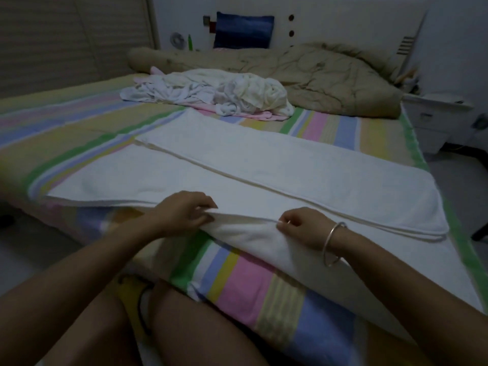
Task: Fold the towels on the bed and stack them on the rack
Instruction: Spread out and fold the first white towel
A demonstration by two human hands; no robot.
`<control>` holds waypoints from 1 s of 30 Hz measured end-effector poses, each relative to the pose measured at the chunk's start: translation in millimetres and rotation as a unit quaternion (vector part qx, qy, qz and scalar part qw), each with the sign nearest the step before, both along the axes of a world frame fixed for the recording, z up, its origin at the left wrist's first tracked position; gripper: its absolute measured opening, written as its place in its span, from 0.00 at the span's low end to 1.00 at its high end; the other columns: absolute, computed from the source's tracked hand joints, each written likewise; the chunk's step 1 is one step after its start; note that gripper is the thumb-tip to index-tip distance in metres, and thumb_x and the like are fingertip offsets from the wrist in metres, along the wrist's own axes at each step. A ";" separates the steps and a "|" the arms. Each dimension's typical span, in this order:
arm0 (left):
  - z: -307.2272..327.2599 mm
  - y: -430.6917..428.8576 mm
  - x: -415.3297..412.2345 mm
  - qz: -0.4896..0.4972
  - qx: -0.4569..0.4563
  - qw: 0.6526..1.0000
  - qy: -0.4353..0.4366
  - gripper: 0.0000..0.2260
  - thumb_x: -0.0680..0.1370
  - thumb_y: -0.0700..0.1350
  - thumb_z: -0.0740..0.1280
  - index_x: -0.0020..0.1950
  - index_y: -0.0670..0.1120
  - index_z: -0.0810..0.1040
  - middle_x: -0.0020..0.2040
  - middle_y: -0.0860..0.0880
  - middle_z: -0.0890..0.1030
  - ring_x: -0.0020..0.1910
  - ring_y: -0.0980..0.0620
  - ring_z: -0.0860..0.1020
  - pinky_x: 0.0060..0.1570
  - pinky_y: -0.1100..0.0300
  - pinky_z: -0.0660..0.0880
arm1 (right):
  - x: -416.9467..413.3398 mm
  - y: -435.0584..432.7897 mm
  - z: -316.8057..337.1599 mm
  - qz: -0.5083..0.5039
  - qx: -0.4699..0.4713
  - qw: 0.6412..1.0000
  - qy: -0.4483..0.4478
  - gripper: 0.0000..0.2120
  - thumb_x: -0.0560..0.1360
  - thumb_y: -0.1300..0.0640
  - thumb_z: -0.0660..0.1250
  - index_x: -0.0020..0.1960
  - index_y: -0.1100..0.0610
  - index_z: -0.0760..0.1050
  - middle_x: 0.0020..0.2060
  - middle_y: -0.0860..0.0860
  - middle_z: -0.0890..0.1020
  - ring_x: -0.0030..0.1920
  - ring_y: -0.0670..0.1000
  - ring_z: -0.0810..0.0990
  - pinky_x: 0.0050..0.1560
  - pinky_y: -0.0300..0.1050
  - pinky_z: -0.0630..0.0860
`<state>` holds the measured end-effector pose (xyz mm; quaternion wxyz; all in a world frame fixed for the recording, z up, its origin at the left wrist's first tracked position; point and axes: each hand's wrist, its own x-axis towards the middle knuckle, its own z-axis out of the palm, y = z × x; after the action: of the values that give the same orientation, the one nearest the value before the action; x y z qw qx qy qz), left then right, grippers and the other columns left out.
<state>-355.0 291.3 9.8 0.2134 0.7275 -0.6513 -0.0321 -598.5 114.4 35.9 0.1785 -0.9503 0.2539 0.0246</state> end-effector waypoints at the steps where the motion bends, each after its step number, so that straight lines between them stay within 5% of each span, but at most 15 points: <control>1: 5.4 -5.1 13.5 0.032 -0.005 0.999 -0.021 0.22 0.71 0.61 0.58 0.53 0.49 0.82 0.48 0.51 0.83 0.47 0.48 0.81 0.44 0.55 0.76 | 3.1 -13.5 4.7 -0.023 -0.014 1.000 0.000 0.12 0.80 0.49 0.60 0.55 0.53 0.79 0.54 0.53 0.81 0.55 0.53 0.77 0.48 0.40 0.67; 5: 23.5 -58.2 66.8 0.125 0.019 0.988 -0.093 0.09 0.79 0.51 0.64 0.56 0.52 0.79 0.52 0.50 0.82 0.53 0.44 0.79 0.44 0.55 0.73 | 32.0 -70.8 20.6 -0.121 -0.108 0.987 -0.005 0.12 0.79 0.46 0.59 0.55 0.50 0.77 0.56 0.52 0.80 0.57 0.56 0.77 0.53 0.46 0.71; 8: 34.4 -120.8 82.6 0.137 0.005 0.985 -0.108 0.10 0.79 0.46 0.64 0.60 0.50 0.77 0.58 0.47 0.80 0.57 0.43 0.77 0.49 0.53 0.72 | 51.5 -103.7 25.7 -0.203 -0.213 0.956 -0.018 0.14 0.80 0.43 0.57 0.54 0.49 0.76 0.52 0.53 0.81 0.52 0.57 0.78 0.44 0.46 0.69; 12: 52.1 -198.9 95.3 0.113 -0.074 0.983 -0.125 0.14 0.75 0.36 0.63 0.60 0.43 0.77 0.54 0.41 0.80 0.55 0.38 0.75 0.50 0.50 0.69 | 69.3 -150.5 29.3 -0.254 -0.327 0.909 -0.049 0.16 0.81 0.42 0.53 0.53 0.51 0.74 0.47 0.54 0.81 0.46 0.59 0.80 0.39 0.45 0.66; 16: 72.9 -250.2 100.7 0.099 -0.047 0.969 -0.220 0.19 0.73 0.37 0.63 0.63 0.46 0.74 0.56 0.44 0.77 0.58 0.41 0.72 0.53 0.51 0.65 | 74.4 -199.3 31.2 -0.258 -0.367 0.892 -0.058 0.17 0.81 0.42 0.53 0.51 0.51 0.74 0.44 0.54 0.81 0.42 0.58 0.80 0.36 0.44 0.64; 23: 69.5 -308.3 123.3 0.073 -0.030 0.966 -0.246 0.18 0.72 0.37 0.63 0.61 0.46 0.75 0.55 0.45 0.78 0.57 0.42 0.72 0.53 0.52 0.64 | 89.9 -253.1 27.6 -0.242 -0.405 0.881 -0.044 0.16 0.81 0.43 0.51 0.51 0.51 0.73 0.43 0.51 0.80 0.39 0.57 0.80 0.35 0.43 0.61; 26: 46.3 -321.1 138.9 0.070 -0.013 0.973 -0.222 0.15 0.74 0.37 0.61 0.59 0.45 0.75 0.52 0.43 0.78 0.55 0.40 0.73 0.49 0.51 0.64 | 102.7 -264.0 18.0 -0.202 -0.421 0.883 -0.042 0.13 0.80 0.46 0.59 0.47 0.54 0.74 0.38 0.53 0.80 0.35 0.58 0.80 0.32 0.42 0.60; 30: 7.2 -330.8 153.4 0.057 -0.022 0.985 -0.163 0.13 0.75 0.38 0.57 0.55 0.43 0.78 0.48 0.41 0.79 0.51 0.38 0.75 0.48 0.49 0.65 | 122.1 -281.6 -3.3 -0.184 -0.409 0.892 -0.062 0.12 0.66 0.55 0.78 0.35 0.59 0.76 0.25 0.55 0.76 0.22 0.57 0.76 0.28 0.36 0.54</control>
<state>-201.6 -39.5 17.0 0.1221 0.7543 -0.6350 0.1136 -476.5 -167.2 32.7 -0.2087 -0.8754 0.3998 -0.1738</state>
